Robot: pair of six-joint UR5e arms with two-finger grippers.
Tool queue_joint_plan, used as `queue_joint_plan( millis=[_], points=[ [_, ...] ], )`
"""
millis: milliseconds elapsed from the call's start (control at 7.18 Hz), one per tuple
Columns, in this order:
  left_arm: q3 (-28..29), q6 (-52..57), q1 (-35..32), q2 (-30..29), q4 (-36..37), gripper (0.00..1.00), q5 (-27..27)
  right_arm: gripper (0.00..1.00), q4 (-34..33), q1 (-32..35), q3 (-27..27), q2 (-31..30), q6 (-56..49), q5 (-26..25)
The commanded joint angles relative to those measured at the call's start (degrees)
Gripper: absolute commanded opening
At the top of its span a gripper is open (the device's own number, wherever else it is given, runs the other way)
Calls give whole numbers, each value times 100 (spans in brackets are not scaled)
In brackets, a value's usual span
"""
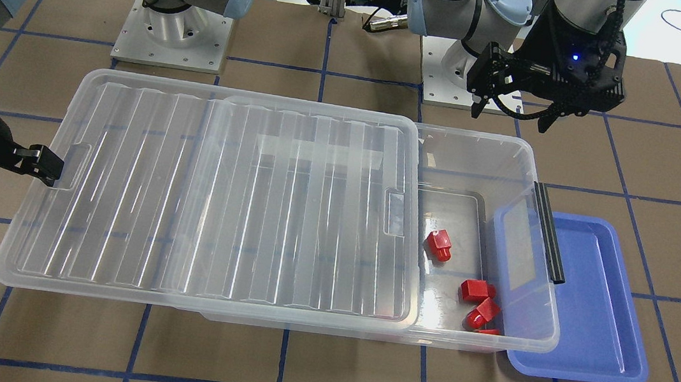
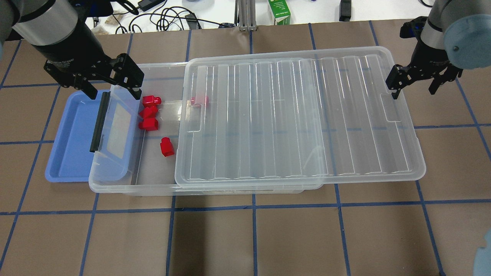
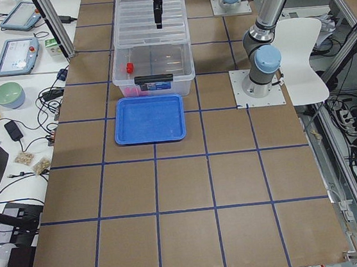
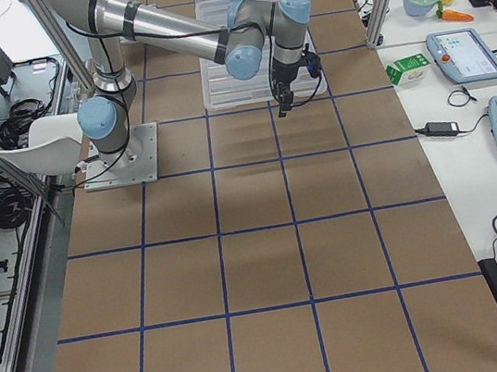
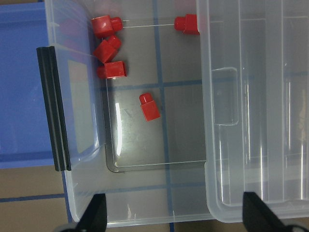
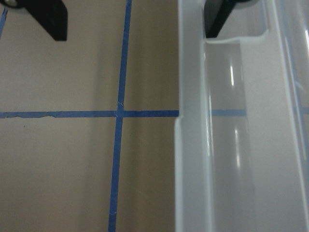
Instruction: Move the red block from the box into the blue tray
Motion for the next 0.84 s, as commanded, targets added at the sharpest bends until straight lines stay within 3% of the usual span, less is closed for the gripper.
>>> queue_joint_plan(
  millis=[0, 418, 696],
  points=[
    [-493, 167, 144, -104, 756, 100, 21, 100, -3, -31, 9, 6, -70, -56],
    [-1793, 151, 198, -165, 2048, 100, 13, 100, -3, -74, 9, 6, -105, -56],
    [-2112, 133, 207, -244, 2342, 100, 4, 100, 15, -75, 0, -12, -97, -39]
  ],
)
